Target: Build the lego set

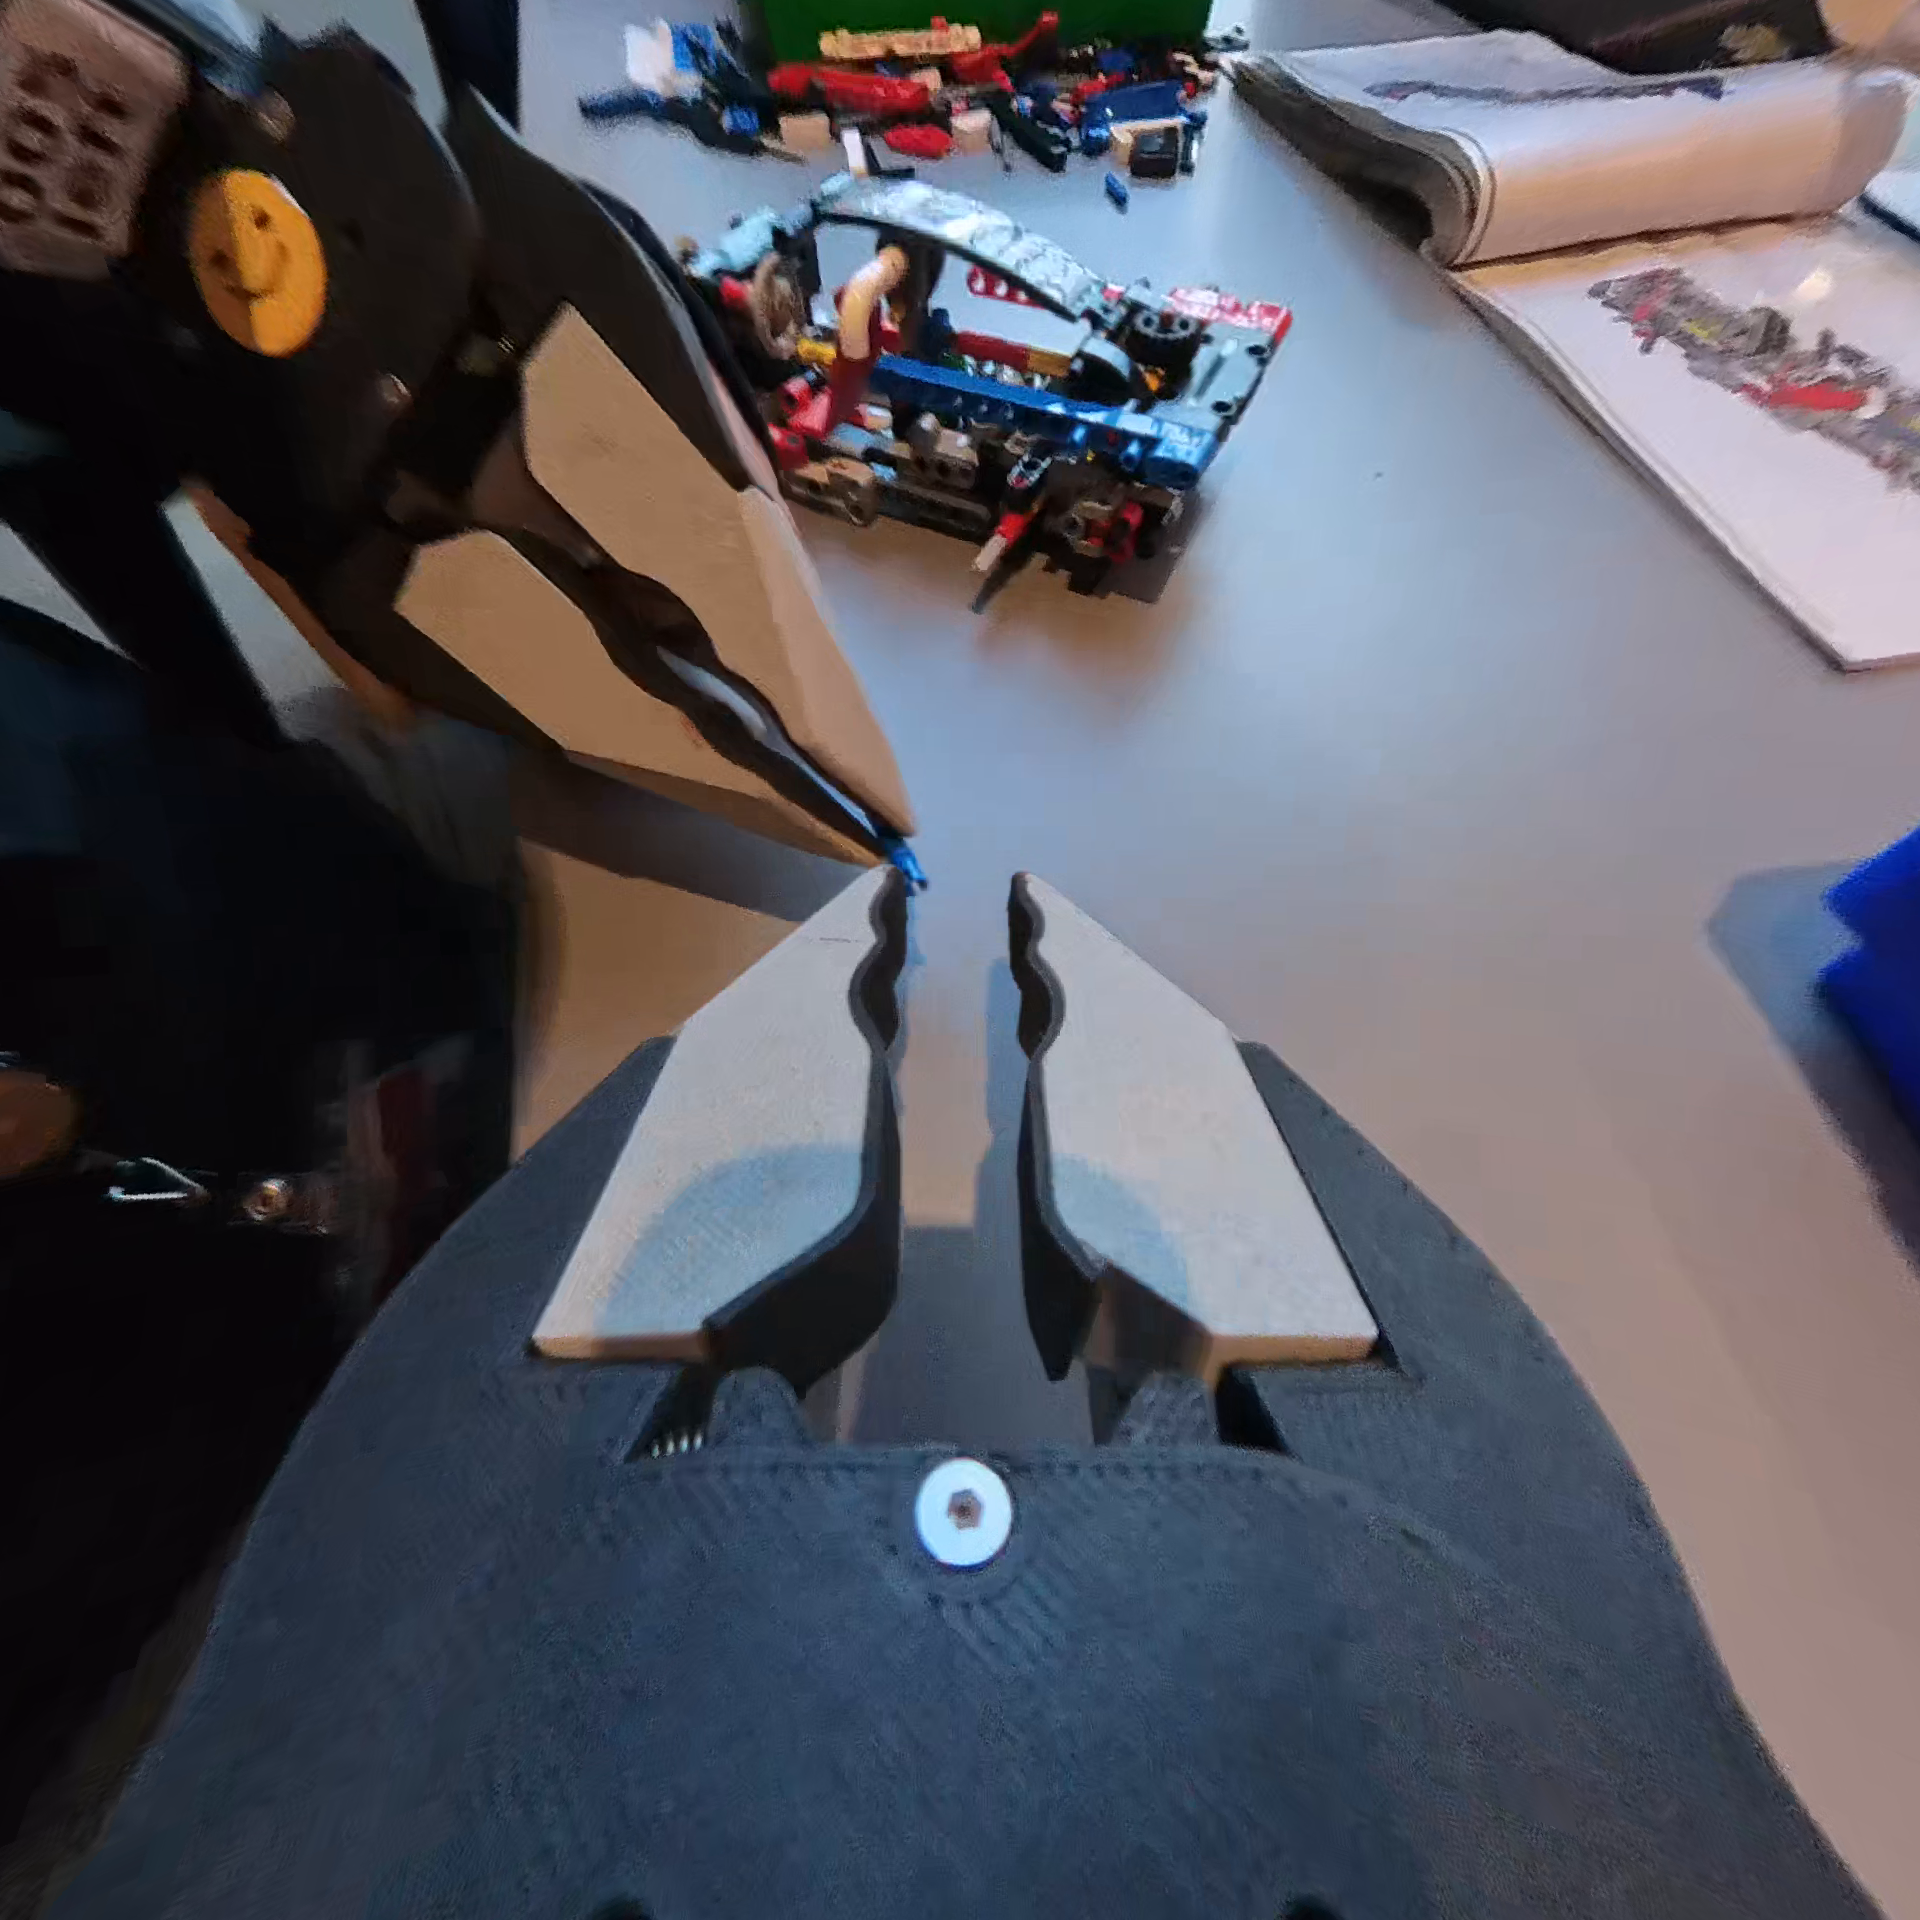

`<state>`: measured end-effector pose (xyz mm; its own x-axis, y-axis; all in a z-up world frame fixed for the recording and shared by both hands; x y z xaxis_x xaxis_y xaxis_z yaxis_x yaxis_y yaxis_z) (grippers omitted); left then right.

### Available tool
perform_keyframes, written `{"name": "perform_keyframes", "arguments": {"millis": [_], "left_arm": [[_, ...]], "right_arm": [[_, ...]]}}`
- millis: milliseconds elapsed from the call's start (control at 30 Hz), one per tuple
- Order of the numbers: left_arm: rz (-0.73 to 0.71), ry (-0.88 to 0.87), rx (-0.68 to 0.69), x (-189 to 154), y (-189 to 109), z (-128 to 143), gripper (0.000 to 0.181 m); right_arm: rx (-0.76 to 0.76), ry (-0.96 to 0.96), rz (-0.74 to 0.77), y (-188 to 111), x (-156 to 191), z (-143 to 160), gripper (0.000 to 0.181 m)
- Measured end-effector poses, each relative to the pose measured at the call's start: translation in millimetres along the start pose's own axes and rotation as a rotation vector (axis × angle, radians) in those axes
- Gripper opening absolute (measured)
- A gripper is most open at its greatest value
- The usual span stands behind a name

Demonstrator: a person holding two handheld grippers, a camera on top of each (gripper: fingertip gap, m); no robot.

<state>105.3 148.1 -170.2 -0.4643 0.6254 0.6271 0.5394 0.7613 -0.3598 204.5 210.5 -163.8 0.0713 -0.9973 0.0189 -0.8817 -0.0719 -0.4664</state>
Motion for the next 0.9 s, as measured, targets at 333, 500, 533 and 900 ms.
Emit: {"name": "perform_keyframes", "arguments": {"millis": [333, 500, 533, 900], "left_arm": [[0.003, 0.063, 0.025, 1.0, 4.2, 8.9, 0.001], [0.003, 0.058, 0.040, 0.9, 2.2, 11.0, 0.001], [0.007, 0.059, 0.043, 0.5, 1.9, 11.3, 0.001], [0.039, 0.077, 0.071, -3.5, 4.1, 13.6, 0.001]], "right_arm": [[0.089, -0.239, 0.021, 10.5, 6.7, 3.9, 0.008], [0.107, -0.332, 0.074, 14.5, 9.7, 3.6, 0.000], [0.113, -0.331, 0.067, 15.5, 9.9, 4.4, 0.000], [0.176, -0.384, 0.127, 21.6, 8.9, 9.6, 0.010]]}}
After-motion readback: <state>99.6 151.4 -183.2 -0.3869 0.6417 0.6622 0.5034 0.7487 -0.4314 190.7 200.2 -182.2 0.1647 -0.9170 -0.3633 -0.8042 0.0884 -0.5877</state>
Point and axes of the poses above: each gripper's, where its closed fingertips meet, y out along the fingers, z out of its underside, x = y × z across the jaws, the point moved 7 cm from there along -y, back along the fingers, and after that the axes turned 2 degrees about -z, right-handed, at the moved point
